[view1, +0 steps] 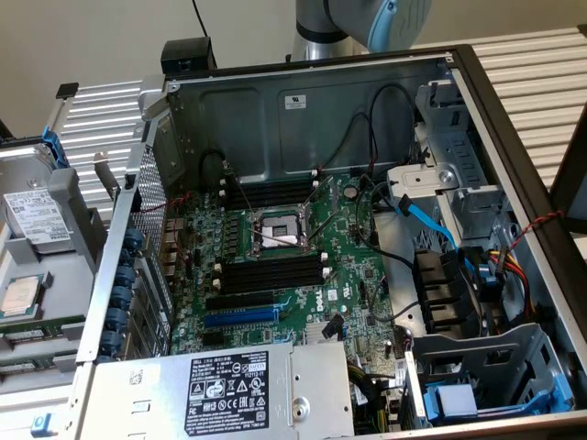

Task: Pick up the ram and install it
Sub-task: 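Pick up the ram and move it above insertion slot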

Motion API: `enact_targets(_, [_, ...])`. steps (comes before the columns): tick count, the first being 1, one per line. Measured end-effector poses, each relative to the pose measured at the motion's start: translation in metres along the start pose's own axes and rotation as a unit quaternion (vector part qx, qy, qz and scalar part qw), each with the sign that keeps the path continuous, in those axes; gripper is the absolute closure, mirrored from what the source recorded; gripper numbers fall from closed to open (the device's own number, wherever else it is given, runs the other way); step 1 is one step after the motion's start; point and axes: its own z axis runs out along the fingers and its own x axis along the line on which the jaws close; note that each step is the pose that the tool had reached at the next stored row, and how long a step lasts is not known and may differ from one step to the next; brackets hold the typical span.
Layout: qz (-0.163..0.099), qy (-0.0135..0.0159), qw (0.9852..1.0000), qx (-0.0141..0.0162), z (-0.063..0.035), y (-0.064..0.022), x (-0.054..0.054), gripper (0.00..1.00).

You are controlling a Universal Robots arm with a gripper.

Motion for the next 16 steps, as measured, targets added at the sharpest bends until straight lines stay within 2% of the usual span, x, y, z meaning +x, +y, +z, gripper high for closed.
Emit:
enact_targets(4, [-0.036, 0.0028, 0.9993, 0.0023, 0.0002, 0.0, 0.0, 0.89])
enact_targets(8, [-0.073, 0.0057, 0.9973, 0.0046, 0.0003, 0.0, 0.0, 0.89])
enact_targets(12, [-0.108, 0.0086, 0.994, 0.007, 0.0004, 0.0, 0.0, 0.89])
enact_targets(16, [-0.144, 0.0123, 0.9894, 0.01, 0.0006, 0.0, 0.0, 0.89])
